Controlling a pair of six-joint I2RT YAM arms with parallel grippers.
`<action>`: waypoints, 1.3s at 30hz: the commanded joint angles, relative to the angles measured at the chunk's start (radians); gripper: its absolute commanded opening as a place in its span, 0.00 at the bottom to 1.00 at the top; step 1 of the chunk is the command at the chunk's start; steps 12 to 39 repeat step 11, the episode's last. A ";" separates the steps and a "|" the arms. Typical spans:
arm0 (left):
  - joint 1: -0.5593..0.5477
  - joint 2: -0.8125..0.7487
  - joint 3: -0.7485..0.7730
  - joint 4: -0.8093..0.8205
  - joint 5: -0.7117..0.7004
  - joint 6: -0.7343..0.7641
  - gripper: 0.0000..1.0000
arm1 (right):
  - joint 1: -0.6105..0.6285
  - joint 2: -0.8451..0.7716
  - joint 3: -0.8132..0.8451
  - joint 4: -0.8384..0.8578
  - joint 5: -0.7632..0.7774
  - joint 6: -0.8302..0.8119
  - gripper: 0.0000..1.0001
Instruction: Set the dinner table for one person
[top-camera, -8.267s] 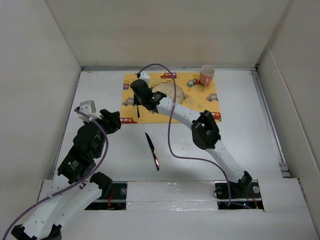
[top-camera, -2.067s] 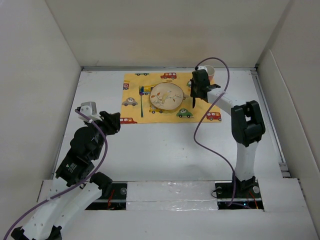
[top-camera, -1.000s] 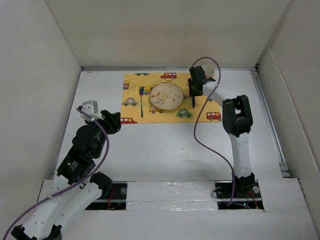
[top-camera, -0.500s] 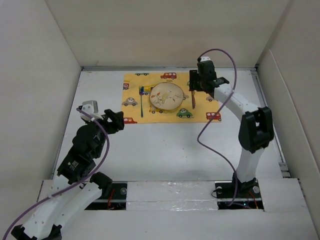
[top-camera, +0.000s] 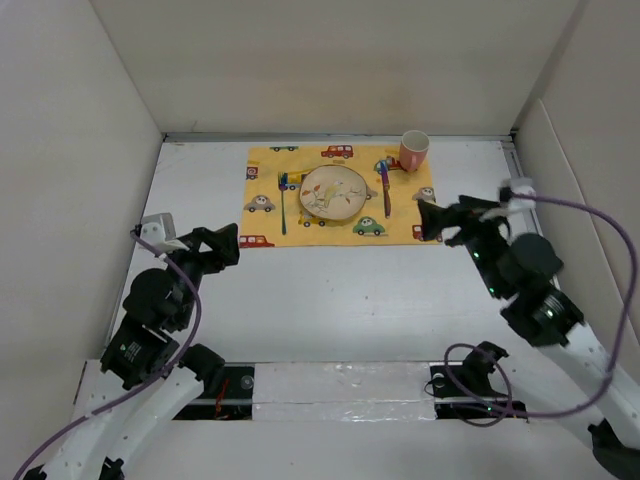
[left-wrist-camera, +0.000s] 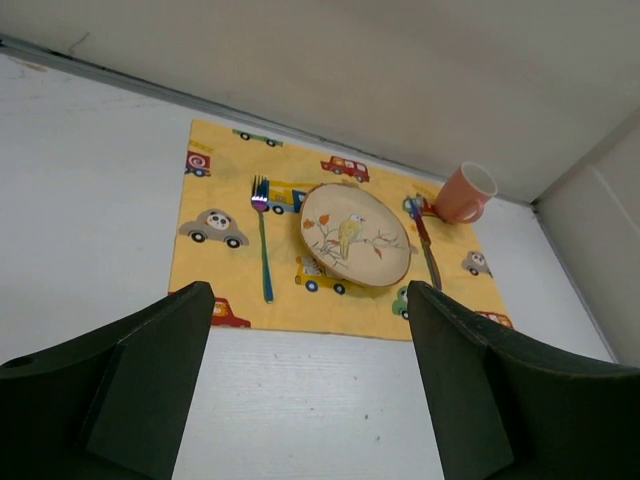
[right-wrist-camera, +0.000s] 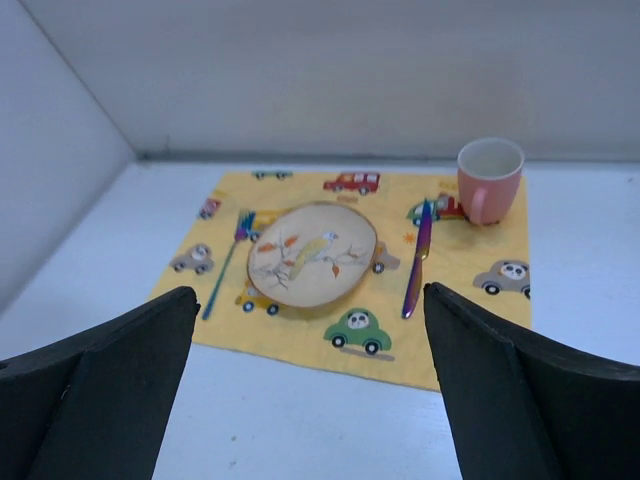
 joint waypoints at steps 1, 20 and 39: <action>0.003 -0.068 0.056 0.063 -0.021 0.017 0.77 | 0.028 -0.227 -0.064 0.009 0.141 0.029 1.00; 0.003 -0.081 0.082 0.114 0.043 0.011 0.87 | 0.051 -0.393 -0.124 0.023 0.166 0.083 1.00; 0.003 -0.081 0.082 0.114 0.043 0.011 0.87 | 0.051 -0.393 -0.124 0.023 0.166 0.083 1.00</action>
